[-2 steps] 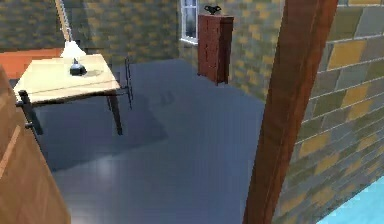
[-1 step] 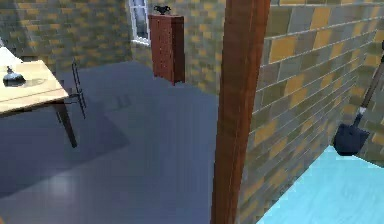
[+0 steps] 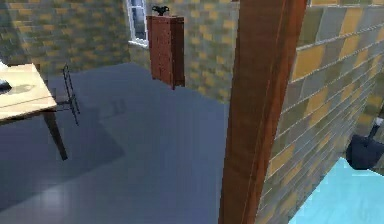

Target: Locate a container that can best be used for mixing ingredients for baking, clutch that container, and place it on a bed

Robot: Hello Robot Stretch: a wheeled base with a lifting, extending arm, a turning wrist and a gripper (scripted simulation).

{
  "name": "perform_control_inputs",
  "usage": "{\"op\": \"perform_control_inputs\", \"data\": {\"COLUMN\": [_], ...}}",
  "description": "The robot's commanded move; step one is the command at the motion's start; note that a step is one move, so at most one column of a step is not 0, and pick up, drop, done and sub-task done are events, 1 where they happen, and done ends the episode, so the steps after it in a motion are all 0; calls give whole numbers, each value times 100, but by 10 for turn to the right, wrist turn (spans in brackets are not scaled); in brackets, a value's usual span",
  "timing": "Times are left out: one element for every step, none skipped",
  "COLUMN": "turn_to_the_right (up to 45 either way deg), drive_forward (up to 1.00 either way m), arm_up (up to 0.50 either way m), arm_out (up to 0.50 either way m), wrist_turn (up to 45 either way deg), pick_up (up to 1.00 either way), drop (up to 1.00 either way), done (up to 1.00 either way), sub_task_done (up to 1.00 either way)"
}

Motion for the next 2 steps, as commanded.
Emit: {"op": "perform_control_inputs", "data": {"turn_to_the_right": [-420,0], "drive_forward": [0,100], "arm_up": [0,0], "arm_out": [0,0], "wrist_turn": [0,0], "pick_up": [0,0], "drop": [0,0], "done": [0,0], "sub_task_done": [0,0]}}
